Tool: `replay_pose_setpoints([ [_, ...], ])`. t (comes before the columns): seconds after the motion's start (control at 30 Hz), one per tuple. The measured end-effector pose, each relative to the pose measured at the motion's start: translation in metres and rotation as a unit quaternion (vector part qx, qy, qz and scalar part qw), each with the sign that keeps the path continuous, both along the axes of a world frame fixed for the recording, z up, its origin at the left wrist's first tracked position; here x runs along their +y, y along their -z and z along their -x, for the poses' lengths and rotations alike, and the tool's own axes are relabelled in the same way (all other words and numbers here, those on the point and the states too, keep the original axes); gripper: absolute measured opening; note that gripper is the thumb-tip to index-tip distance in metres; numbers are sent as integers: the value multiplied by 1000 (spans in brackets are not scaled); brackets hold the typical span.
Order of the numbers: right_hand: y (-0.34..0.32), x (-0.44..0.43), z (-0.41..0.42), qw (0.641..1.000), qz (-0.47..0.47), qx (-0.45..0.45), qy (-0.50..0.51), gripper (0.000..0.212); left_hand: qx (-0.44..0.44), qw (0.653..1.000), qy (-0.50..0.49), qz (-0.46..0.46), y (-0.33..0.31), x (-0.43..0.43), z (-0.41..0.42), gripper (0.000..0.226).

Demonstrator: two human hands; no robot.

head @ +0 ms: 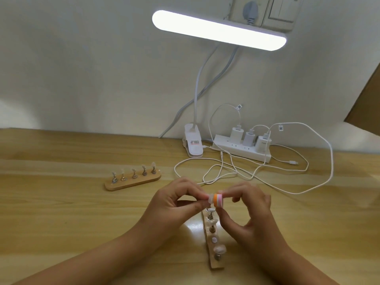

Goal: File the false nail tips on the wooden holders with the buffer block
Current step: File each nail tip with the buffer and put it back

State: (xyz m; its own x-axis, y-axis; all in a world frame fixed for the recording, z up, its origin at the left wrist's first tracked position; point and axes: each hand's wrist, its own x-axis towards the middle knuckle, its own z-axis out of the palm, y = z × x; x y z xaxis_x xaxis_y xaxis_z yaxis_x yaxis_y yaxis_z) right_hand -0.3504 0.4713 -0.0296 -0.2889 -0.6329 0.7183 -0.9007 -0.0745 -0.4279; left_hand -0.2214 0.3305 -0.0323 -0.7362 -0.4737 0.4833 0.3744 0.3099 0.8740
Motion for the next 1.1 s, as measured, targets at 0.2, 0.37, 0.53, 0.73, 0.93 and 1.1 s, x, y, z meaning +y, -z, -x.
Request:
replay_pose_setpoints([
  [0.2, -6, 3, 3, 999, 25, 17, 10, 28, -1, 1000, -11, -18, 0, -2, 0, 10],
  [0.37, -8, 4, 13, 998, 16, -42, 41, 27, -18, 1000, -22, -11, 1, -4, -1, 9],
  [0.53, -7, 3, 3, 1000, 12, 0, -6, 30, -27, 999, -27, 8, 1, -5, -1, 7],
  [0.73, -8, 3, 3, 1000, 20, -5, -4, 29, -38, 999, -33, 11, 0, -4, -1, 9],
  [0.93, -10, 3, 15, 997, 12, -76, 29, 32, -52, 998, -40, 17, -1, -4, -2, 9],
  [1.1, -2, -1, 14, 997, -52, -53, 25, 32, -58, 997, -47, 23, -2, -4, -2, 9],
])
